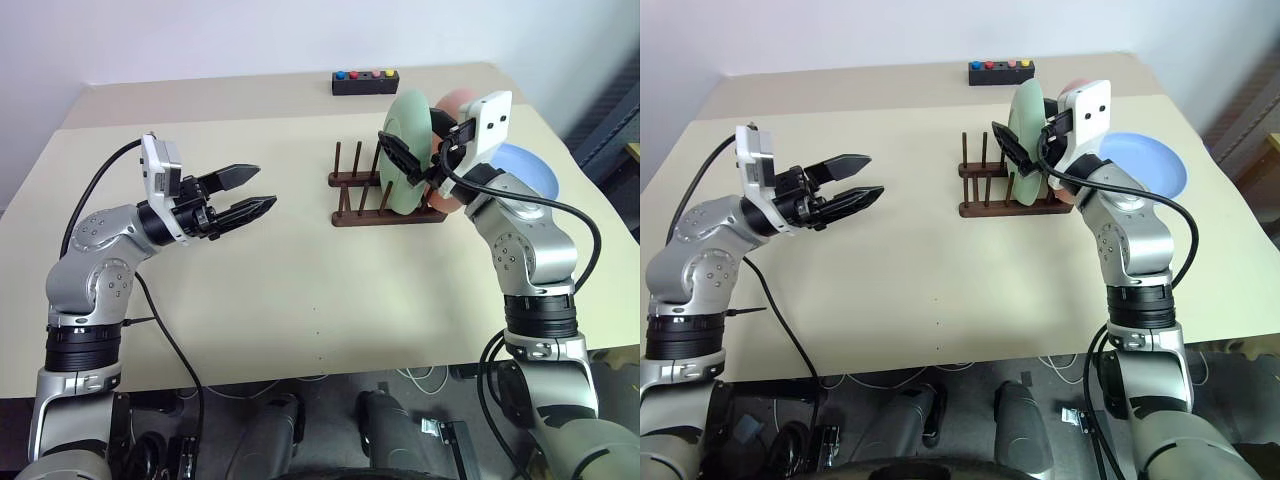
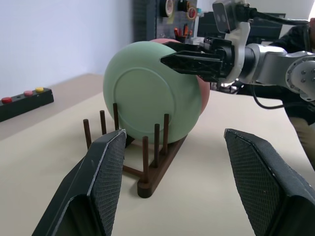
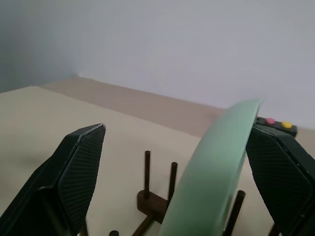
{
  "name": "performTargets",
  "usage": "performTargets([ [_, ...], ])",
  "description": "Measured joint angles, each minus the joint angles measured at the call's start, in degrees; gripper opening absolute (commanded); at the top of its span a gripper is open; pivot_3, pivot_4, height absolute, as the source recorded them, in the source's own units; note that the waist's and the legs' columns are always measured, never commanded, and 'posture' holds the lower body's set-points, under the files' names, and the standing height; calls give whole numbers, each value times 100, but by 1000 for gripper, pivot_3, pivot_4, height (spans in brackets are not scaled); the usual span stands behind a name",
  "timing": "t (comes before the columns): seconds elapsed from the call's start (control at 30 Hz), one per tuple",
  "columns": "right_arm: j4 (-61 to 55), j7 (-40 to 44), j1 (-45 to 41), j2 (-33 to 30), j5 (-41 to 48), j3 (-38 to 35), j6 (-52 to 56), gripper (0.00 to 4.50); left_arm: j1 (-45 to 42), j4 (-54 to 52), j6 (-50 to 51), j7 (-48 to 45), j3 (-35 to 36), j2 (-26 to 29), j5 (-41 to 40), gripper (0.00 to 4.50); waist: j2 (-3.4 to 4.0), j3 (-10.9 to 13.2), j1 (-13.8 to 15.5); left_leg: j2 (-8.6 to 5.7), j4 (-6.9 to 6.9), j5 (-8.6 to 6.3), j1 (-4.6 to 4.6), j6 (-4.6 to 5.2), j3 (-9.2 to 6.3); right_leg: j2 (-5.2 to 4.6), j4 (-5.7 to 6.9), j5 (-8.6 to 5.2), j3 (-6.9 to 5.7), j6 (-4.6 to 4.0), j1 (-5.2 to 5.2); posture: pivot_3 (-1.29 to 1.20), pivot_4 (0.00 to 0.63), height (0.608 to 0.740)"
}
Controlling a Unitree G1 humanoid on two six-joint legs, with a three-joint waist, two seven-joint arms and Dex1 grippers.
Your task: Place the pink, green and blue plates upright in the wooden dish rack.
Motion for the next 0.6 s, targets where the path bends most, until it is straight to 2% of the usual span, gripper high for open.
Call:
performTargets([
  [0.43, -12, -564, -110, 149, -427, -32, -21, 4465, 0, 2, 0, -4, 0, 0, 0, 3278, 0, 0, 0, 0, 0, 1, 0, -2, 0, 0, 0, 0, 0, 0, 0, 0, 150, 740],
  [0.6, -237, -587, -357, 443, 396, -710, -85, 4465, -2, 8, -1, -12, 0, 0, 0, 3278, 0, 0, 2, 0, 0, 1, 0, -1, 0, 0, -1, 0, 0, 0, 1, 0, 150, 740],
])
